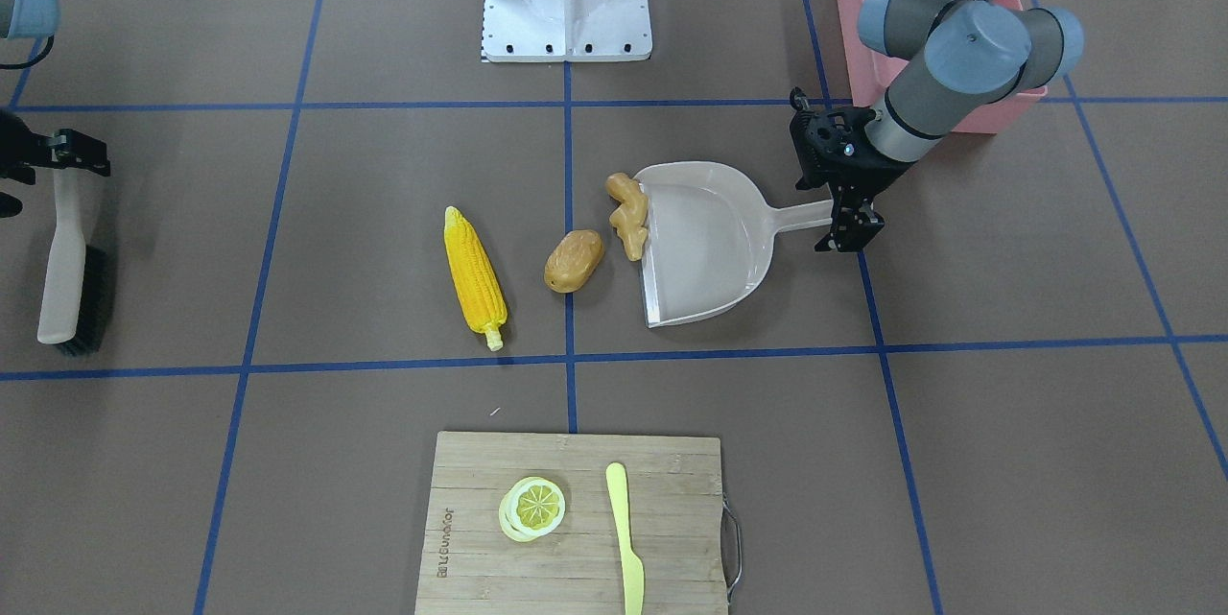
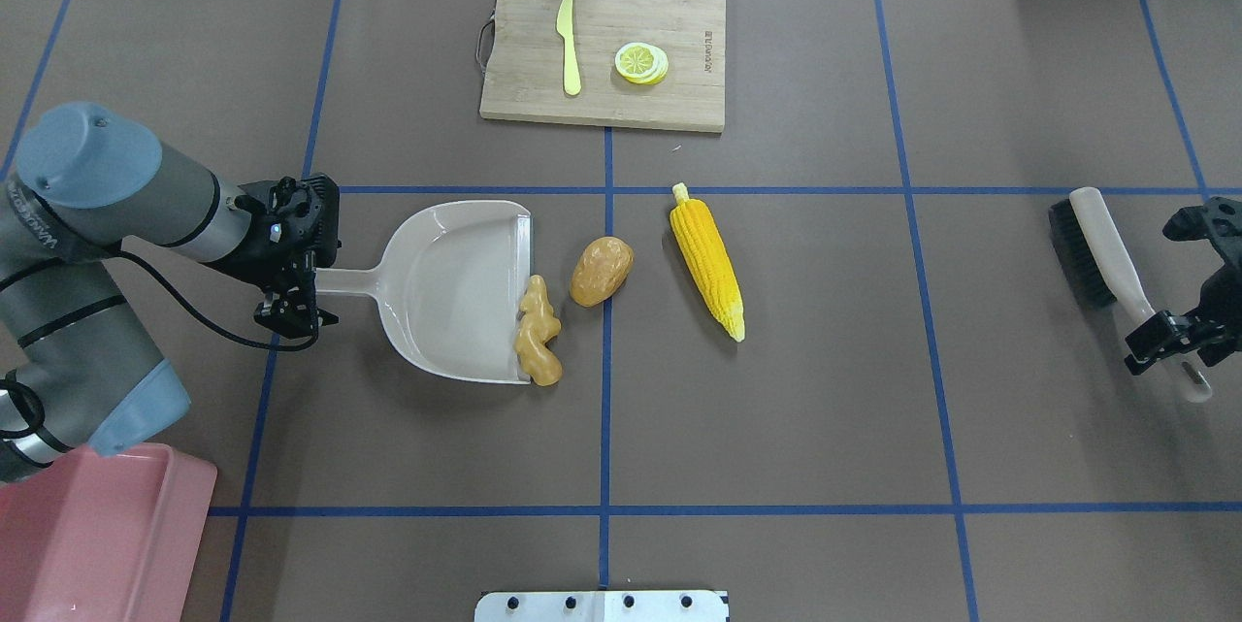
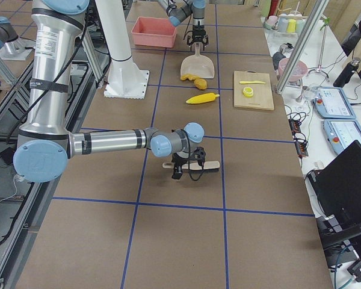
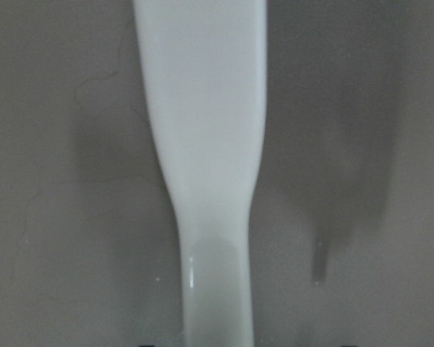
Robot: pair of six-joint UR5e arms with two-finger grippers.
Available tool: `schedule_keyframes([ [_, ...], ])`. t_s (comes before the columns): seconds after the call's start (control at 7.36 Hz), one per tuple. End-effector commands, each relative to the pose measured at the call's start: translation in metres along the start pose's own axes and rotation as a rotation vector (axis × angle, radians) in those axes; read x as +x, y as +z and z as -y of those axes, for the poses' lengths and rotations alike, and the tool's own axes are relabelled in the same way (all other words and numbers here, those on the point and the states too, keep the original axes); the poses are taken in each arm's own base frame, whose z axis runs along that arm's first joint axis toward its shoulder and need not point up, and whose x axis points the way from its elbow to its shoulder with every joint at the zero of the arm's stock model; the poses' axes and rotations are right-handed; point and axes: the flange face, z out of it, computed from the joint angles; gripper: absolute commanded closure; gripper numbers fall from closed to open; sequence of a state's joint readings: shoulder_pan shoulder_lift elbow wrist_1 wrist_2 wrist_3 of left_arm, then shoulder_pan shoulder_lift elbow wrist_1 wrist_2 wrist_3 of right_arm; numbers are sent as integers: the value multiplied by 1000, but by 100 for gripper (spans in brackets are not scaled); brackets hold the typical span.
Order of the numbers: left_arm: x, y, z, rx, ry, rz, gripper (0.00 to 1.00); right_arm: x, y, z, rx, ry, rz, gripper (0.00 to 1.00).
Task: Sweep and dump trash into bin
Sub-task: 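Grasp the white brush handle with the right gripper and lift it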
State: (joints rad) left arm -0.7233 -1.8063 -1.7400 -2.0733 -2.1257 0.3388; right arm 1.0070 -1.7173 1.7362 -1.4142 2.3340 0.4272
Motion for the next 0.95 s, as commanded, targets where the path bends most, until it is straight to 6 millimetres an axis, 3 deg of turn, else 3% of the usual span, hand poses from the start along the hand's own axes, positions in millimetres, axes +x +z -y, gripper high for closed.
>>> schedule_keyframes([
  [0.0,3,7,-3,6,9,0,7,-11,0,15,9,-7,-5,41],
  [0.27,1,12,-6,4,9,9,7,-21,-7,22,19,-17,12,43],
  [0.68,4,2,2,59,45,30,7,-10,-21,21,42,-1,20,43],
  [0.82,4,2,1,58,46,29,7,-10,-20,20,38,0,20,47],
])
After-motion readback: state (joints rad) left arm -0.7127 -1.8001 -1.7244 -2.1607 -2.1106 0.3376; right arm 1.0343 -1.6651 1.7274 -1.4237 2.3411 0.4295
